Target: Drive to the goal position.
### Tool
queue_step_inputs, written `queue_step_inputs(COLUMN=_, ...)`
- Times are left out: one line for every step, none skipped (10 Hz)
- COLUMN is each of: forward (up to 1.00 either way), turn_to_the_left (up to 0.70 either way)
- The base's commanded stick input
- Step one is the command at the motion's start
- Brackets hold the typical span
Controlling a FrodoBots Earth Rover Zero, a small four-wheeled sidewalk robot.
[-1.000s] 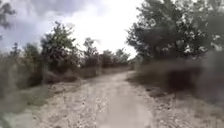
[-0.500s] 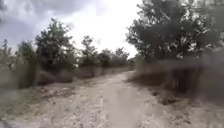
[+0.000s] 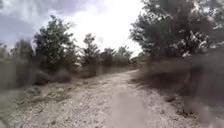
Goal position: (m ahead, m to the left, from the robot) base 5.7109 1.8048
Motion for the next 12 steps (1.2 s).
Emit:
queue_step_inputs(forward=0.7, turn_to_the_left=0.0)
queue_step_inputs(forward=0.7, turn_to_the_left=0.0)
queue_step_inputs(forward=0.7, turn_to_the_left=0.0)
queue_step_inputs(forward=0.7, turn_to_the_left=0.0)
queue_step_inputs(forward=0.7, turn_to_the_left=0.0)
queue_step_inputs(forward=0.7, turn_to_the_left=0.0)
queue_step_inputs(forward=0.7, turn_to_the_left=0.0)
queue_step_inputs(forward=0.7, turn_to_the_left=0.0)
queue_step_inputs(forward=0.7, turn_to_the_left=0.0)
queue_step_inputs(forward=0.7, turn_to_the_left=0.0)
queue_step_inputs(forward=0.7, turn_to_the_left=0.0)
queue_step_inputs(forward=0.7, turn_to_the_left=-0.34)
